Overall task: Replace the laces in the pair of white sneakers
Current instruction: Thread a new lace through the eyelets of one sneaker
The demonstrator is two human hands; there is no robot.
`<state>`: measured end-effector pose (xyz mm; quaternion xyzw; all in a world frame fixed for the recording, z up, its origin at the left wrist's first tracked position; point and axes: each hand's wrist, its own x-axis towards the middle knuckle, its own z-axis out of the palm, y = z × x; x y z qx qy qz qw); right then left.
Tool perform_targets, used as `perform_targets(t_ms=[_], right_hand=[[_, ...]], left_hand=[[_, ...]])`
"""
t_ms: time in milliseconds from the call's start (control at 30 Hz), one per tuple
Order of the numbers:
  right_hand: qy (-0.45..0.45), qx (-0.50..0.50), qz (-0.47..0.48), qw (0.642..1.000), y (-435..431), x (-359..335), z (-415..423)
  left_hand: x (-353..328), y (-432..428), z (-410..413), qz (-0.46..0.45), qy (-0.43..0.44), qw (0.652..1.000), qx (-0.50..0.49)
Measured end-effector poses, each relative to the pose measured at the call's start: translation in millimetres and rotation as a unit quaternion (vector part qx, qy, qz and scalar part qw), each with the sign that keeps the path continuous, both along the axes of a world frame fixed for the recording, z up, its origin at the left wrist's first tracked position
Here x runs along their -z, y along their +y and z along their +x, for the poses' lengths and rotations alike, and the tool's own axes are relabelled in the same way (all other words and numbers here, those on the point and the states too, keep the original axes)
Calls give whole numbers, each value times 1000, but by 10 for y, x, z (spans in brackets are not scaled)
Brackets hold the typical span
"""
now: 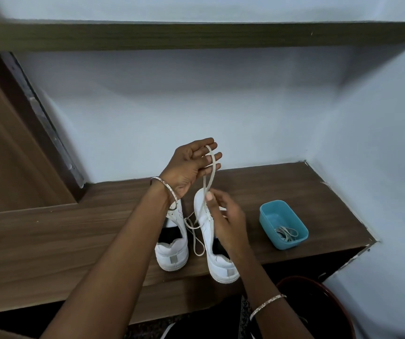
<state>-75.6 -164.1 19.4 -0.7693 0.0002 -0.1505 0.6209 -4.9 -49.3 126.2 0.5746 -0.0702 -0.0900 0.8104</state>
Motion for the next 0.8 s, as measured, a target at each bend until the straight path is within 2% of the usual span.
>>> perform_targets(t_ms=[133, 200, 333, 433, 533, 700, 800], right_hand=[[32, -91, 103, 990, 7, -104, 128], [53, -106, 118, 986, -52, -54, 150], [97, -113, 216, 965, -24, -51, 201], [86, -158, 194, 964, 57, -135, 282], [80, -184, 156, 967, 2, -212, 263], [116, -132, 193, 965, -418, -132, 209], [124, -97, 156, 975, -715, -100, 200]], left_hand=[[61, -83, 66, -8, 10, 998, -68], [104, -59, 100, -18, 18, 995, -96], [177, -76, 113, -25, 49, 991, -120], [232, -134, 109, -19, 78, 991, -112], [256, -76, 195, -9, 99, 984, -150], [472, 347, 515, -45, 172, 949, -261], [649, 596, 552, -48, 217, 932, -285]])
